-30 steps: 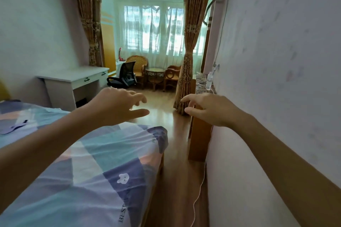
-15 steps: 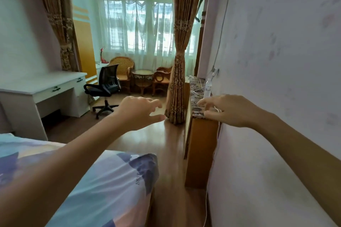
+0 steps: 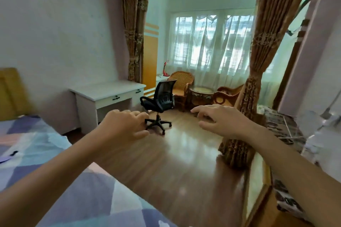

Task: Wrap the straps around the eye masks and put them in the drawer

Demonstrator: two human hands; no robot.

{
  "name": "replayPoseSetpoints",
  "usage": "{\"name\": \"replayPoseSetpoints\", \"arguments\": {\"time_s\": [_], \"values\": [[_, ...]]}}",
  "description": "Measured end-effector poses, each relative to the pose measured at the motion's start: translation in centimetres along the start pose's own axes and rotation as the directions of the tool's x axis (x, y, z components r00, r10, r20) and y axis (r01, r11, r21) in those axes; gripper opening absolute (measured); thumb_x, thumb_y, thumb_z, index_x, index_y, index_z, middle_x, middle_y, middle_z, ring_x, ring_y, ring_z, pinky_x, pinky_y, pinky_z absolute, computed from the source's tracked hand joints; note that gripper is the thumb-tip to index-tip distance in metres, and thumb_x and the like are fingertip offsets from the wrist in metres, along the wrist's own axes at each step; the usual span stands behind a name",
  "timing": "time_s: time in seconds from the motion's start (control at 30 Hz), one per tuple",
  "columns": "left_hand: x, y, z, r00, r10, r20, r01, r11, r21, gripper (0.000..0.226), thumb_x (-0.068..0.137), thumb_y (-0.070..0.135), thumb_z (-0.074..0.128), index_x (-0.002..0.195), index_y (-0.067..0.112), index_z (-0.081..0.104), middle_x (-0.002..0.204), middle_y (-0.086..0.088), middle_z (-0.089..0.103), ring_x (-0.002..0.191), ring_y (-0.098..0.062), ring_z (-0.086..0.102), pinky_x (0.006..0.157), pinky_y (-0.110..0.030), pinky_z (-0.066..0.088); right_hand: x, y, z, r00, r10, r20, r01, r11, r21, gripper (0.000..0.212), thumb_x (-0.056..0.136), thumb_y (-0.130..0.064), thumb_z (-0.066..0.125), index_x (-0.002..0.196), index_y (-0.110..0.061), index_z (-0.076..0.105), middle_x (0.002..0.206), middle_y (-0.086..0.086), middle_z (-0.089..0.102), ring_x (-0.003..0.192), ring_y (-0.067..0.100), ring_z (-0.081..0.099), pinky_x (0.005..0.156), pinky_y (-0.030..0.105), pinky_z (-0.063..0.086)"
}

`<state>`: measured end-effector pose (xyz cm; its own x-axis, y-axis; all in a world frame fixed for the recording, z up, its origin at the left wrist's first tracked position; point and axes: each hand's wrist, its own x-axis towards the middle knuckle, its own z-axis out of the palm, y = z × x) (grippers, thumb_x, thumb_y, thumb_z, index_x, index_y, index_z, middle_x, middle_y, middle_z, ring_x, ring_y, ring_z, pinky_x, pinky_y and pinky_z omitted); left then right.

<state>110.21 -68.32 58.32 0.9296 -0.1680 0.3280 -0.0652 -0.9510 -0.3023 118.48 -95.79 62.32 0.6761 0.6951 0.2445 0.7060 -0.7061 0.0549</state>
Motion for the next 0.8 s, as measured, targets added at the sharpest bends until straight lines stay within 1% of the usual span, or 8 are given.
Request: {"name": "replayPoseSetpoints", "arguments": {"time_s": [0.1, 0.17, 0.27, 0.4, 0.5, 0.6, 0.73, 0.8], "values": [[3.8, -3.5, 3.5, 0.993, -0.117, -0.018, 0.117, 0.993, -0.022, 0.06, 0.089, 0.064, 0.04, 0.141, 0.035, 0.033, 0.129, 0.012, 0.059, 0.101, -0.009, 0.062, 0.072, -0.024, 0.043, 8.5, 0.7, 3.4, 0.993, -0.121, -0.004, 0.121, 0.992, 0.045, 0.046, 0.092, -0.041, 0.044, 0.137, -0.041, 0.037, 0.13, -0.012, 0.057, 0.11, 0.011, 0.055, 0.084, 0.029, 0.046], [6.5, -5.3, 5.4, 0.978, -0.206, -0.021, 0.203, 0.975, -0.088, 0.063, 0.088, 0.063, 0.043, 0.143, 0.035, 0.03, 0.13, 0.012, 0.059, 0.104, -0.01, 0.062, 0.076, -0.027, 0.047, 13.0, 0.9, 5.3, 0.985, -0.173, -0.001, 0.172, 0.978, 0.116, 0.047, 0.092, -0.044, 0.046, 0.137, -0.043, 0.035, 0.129, -0.014, 0.057, 0.112, 0.011, 0.055, 0.089, 0.034, 0.048], [10.5, -7.5, 7.5, 0.951, -0.31, 0.001, 0.304, 0.934, -0.186, 0.062, 0.085, 0.065, 0.047, 0.139, 0.038, 0.031, 0.127, 0.017, 0.059, 0.103, -0.008, 0.061, 0.078, -0.031, 0.051, 19.0, 2.2, 7.6, 0.972, -0.234, 0.008, 0.223, 0.934, 0.28, 0.051, 0.088, -0.047, 0.049, 0.136, -0.047, 0.031, 0.13, -0.016, 0.055, 0.111, 0.01, 0.057, 0.092, 0.036, 0.048], [13.9, -10.3, 9.4, 0.897, -0.442, 0.003, 0.43, 0.872, -0.233, 0.062, 0.085, 0.063, 0.048, 0.139, 0.038, 0.032, 0.126, 0.019, 0.059, 0.104, -0.008, 0.061, 0.078, -0.032, 0.053, 26.2, 5.3, 9.5, 0.956, -0.293, -0.011, 0.277, 0.893, 0.354, 0.056, 0.087, -0.048, 0.052, 0.137, -0.049, 0.029, 0.13, -0.016, 0.054, 0.113, 0.007, 0.053, 0.093, 0.036, 0.049], [15.9, -11.8, 10.7, 0.841, -0.541, 0.009, 0.527, 0.816, -0.24, 0.061, 0.086, 0.061, 0.049, 0.139, 0.035, 0.033, 0.127, 0.016, 0.058, 0.107, -0.01, 0.06, 0.081, -0.033, 0.051, 31.6, 7.4, 11.3, 0.933, -0.358, -0.026, 0.34, 0.858, 0.385, 0.054, 0.088, -0.047, 0.053, 0.137, -0.046, 0.031, 0.127, -0.018, 0.055, 0.114, 0.006, 0.053, 0.094, 0.033, 0.047], [17.8, -13.2, 13.2, 0.773, -0.633, 0.039, 0.626, 0.751, -0.21, 0.06, 0.086, 0.06, 0.05, 0.139, 0.035, 0.034, 0.128, 0.016, 0.058, 0.102, -0.008, 0.06, 0.074, -0.027, 0.049, 37.4, 8.9, 13.7, 0.886, -0.464, -0.005, 0.437, 0.83, 0.345, 0.054, 0.088, -0.047, 0.052, 0.138, -0.046, 0.031, 0.127, -0.02, 0.054, 0.116, 0.003, 0.051, 0.092, 0.028, 0.046], [21.2, -13.9, 17.0, 0.64, -0.767, 0.046, 0.763, 0.629, -0.149, 0.059, 0.086, 0.058, 0.053, 0.138, 0.033, 0.037, 0.124, 0.013, 0.06, 0.101, -0.007, 0.06, 0.077, -0.027, 0.052, 45.7, 11.0, 17.5, 0.789, -0.614, -0.018, 0.584, 0.741, 0.332, 0.054, 0.089, -0.049, 0.049, 0.139, -0.045, 0.03, 0.13, -0.02, 0.054, 0.119, 0.003, 0.049, 0.095, 0.033, 0.046], [23.6, -13.8, 18.9, 0.559, -0.827, 0.061, 0.826, 0.549, -0.127, 0.058, 0.088, 0.054, 0.054, 0.138, 0.03, 0.039, 0.124, 0.011, 0.06, 0.099, -0.008, 0.06, 0.075, -0.024, 0.048, 49.7, 12.0, 19.8, 0.739, -0.673, -0.035, 0.639, 0.683, 0.355, 0.053, 0.089, -0.049, 0.05, 0.138, -0.047, 0.03, 0.13, -0.022, 0.054, 0.12, 0.002, 0.049, 0.093, 0.032, 0.046]]}}
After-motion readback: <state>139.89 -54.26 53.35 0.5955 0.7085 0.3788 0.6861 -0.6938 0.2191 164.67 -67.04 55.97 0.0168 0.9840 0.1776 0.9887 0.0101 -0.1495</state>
